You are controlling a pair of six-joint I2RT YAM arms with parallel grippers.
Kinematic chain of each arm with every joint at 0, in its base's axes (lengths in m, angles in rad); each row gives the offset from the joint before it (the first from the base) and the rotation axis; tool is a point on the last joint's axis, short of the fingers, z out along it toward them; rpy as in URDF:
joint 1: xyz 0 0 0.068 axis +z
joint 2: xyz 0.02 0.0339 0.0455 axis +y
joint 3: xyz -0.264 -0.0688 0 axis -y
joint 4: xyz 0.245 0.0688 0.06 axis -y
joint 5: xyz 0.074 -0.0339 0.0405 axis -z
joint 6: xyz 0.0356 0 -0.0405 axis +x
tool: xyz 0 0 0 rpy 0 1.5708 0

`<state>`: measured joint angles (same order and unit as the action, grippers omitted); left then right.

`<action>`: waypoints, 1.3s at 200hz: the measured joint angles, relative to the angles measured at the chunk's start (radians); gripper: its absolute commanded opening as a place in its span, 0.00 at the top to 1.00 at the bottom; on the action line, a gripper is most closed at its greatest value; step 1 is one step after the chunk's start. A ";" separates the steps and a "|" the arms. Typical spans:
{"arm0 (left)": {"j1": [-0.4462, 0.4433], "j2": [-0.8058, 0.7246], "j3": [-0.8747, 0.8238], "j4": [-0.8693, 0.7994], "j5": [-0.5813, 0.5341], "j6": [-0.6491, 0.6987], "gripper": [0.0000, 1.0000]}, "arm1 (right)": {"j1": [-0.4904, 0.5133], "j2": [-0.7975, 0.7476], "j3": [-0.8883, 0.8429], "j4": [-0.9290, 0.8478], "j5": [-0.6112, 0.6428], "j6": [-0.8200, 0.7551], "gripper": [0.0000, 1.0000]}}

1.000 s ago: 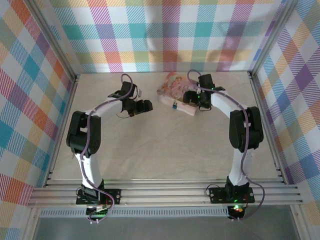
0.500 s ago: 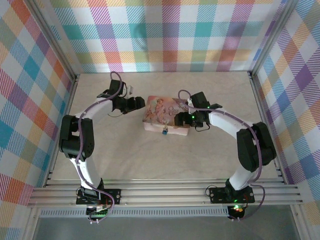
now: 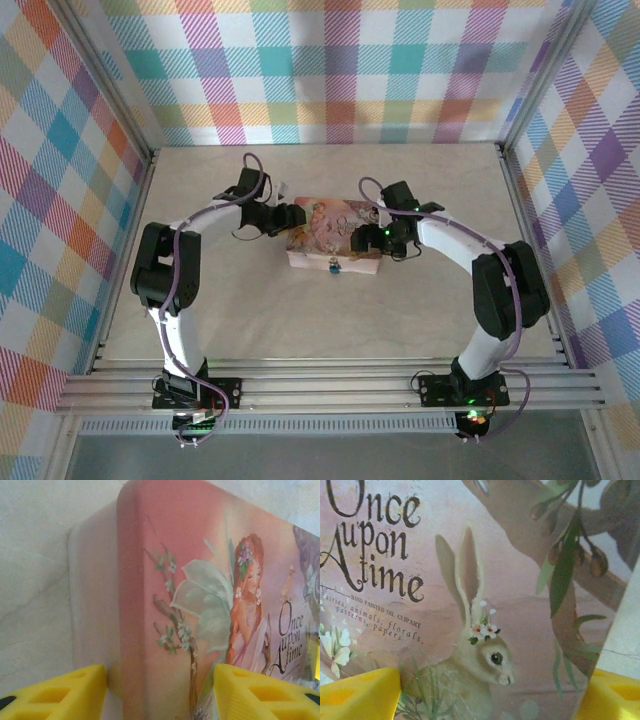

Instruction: Unlock the padlock with the key

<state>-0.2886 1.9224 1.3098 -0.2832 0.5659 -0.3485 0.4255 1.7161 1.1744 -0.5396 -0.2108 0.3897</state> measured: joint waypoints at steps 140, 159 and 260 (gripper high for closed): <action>0.024 0.123 0.138 0.153 -0.129 -0.131 0.53 | -0.069 0.343 0.481 -0.169 -0.019 0.013 0.24; 0.024 0.131 0.156 0.140 -0.140 -0.126 0.45 | -0.079 0.359 0.504 -0.174 -0.022 0.009 0.15; 0.017 -0.053 0.192 -0.215 -0.267 0.021 0.15 | -0.084 0.352 0.588 -0.190 0.010 -0.039 0.04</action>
<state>-0.2718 1.8690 1.5013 -0.4984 0.2993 -0.3271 0.3412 2.0678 1.7626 -0.7296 -0.2005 0.3504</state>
